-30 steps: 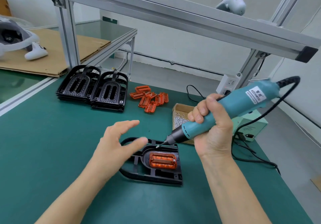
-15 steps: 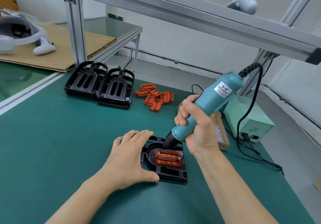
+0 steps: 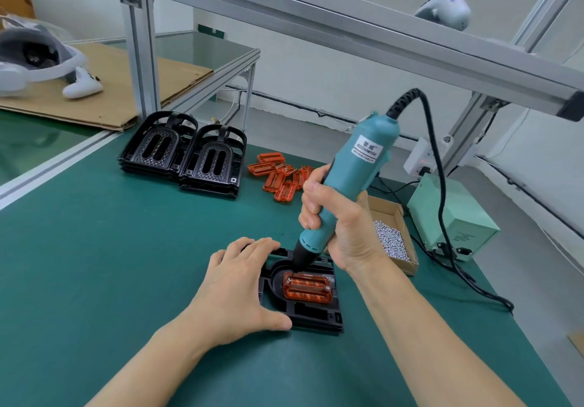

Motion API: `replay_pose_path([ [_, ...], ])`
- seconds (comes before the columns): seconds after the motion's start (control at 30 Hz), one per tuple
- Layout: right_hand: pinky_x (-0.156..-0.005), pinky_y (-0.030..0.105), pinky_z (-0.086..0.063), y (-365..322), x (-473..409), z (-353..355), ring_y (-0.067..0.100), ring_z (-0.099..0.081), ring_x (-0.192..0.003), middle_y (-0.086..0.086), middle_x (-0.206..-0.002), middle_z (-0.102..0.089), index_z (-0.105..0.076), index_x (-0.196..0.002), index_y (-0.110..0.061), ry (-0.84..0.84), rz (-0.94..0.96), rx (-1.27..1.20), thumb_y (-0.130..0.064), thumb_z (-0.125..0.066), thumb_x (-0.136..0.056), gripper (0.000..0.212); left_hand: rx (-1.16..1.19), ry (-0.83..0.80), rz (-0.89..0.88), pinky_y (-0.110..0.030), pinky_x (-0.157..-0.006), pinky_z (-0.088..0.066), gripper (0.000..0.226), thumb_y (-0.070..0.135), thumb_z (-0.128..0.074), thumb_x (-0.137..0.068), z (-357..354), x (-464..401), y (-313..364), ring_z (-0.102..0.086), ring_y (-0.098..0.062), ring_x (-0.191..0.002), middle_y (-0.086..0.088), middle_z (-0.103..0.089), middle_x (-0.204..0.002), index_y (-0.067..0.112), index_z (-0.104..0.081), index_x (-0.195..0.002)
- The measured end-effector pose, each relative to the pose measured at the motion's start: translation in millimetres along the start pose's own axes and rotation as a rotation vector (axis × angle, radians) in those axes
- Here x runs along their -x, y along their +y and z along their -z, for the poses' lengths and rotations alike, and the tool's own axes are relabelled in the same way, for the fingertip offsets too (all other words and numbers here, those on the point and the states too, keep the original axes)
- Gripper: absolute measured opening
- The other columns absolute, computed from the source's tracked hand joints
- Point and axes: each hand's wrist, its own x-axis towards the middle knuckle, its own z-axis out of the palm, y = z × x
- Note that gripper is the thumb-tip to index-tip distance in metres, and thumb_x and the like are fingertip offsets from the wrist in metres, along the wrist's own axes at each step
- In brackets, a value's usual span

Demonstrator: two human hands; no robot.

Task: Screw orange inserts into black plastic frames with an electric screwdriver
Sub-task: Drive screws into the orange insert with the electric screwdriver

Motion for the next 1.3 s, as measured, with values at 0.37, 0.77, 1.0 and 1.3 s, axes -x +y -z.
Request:
replay_pose_path([
  [0.37,-0.048,0.023,-0.037,2,-5,-7,0.015,-0.034,-0.041,0.002,-0.052,-0.043,-0.054,-0.067,-0.014,-0.147,-0.044,0.032,-0.006,-0.061,-0.079,0.016,0.059,0.036,0.033,-0.020,-0.099,-0.016,0.107,0.062,-0.076,-0.050,2,1,4,-0.011,0.004,-0.108,0.022,-0.020,-0.113,0.039,-0.024,-0.140],
  [0.77,-0.049,0.024,-0.038,4,-1,-2,0.014,-0.037,-0.042,0.000,-0.054,-0.044,-0.056,-0.070,-0.017,-0.106,-0.014,0.010,-0.006,-0.062,-0.082,0.017,0.076,0.024,0.060,-0.020,-0.098,-0.018,0.108,0.061,-0.078,-0.048,3,1,3,-0.012,0.003,-0.102,0.022,-0.020,-0.113,0.039,-0.025,-0.140],
  [1.0,-0.050,0.023,-0.041,5,4,2,0.013,-0.040,-0.040,-0.001,-0.050,-0.045,-0.053,-0.067,-0.015,-0.197,-0.026,-0.002,-0.015,-0.066,-0.075,0.016,0.112,-0.016,0.111,-0.024,-0.103,-0.022,0.115,0.062,-0.078,-0.044,1,0,1,-0.018,-0.008,-0.118,0.014,-0.027,-0.129,0.040,-0.021,-0.142],
  [1.3,-0.053,0.026,-0.042,3,7,7,0.014,-0.041,-0.043,-0.001,-0.053,-0.046,-0.057,-0.072,-0.018,-0.157,-0.016,-0.025,-0.014,-0.067,-0.074,0.011,0.108,-0.040,0.145,-0.027,-0.103,-0.027,0.118,0.070,-0.068,-0.034,-2,-1,-2,-0.024,-0.019,-0.123,0.011,-0.027,-0.136,0.043,-0.021,-0.139],
])
